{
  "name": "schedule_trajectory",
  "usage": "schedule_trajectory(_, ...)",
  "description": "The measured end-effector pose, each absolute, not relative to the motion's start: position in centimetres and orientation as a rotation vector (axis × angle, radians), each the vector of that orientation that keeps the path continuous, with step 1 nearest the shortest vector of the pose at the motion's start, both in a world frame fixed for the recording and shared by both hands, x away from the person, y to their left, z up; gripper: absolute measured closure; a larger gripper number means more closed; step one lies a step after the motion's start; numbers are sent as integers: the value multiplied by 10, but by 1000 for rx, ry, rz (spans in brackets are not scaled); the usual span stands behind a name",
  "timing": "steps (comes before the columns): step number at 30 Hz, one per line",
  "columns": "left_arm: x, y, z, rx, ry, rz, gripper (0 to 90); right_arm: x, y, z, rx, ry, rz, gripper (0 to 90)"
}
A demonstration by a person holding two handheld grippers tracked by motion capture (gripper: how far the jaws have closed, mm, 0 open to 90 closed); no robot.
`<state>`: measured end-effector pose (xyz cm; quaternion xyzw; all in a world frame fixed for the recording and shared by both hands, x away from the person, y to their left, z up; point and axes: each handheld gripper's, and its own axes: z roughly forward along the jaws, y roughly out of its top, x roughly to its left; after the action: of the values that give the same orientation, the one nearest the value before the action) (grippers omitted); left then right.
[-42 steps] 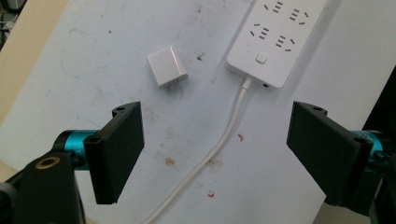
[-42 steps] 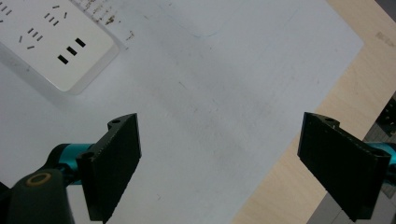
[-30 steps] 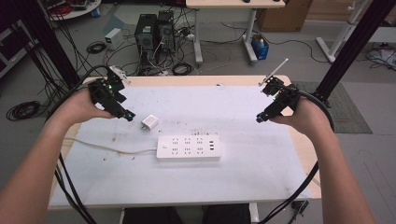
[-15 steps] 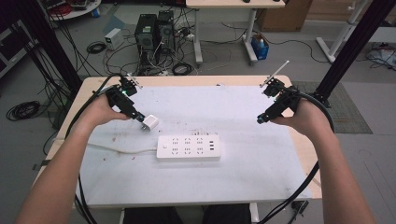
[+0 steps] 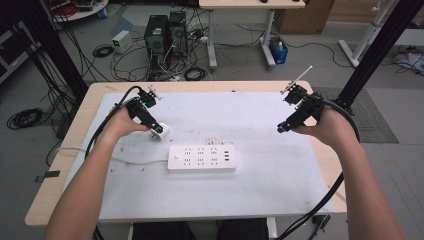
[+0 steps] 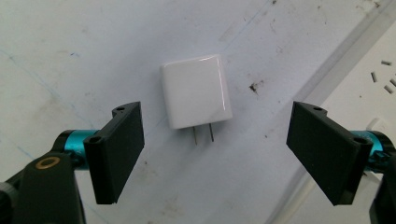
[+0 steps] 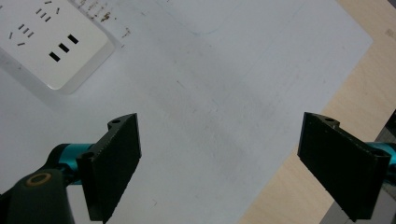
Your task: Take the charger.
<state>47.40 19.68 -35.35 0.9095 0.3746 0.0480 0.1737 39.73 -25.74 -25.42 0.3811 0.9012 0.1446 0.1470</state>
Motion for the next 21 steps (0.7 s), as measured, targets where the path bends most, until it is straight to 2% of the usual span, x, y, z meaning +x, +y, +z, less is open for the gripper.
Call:
schedule_trajectory(10,485,188,-383,2588,1137,105,193,396,-259,-254,1092,2591,430,128)
schedule_trajectory(21,490,187,-397,2575,1177,73,193,396,-261,-257,1101,2588,437,128)
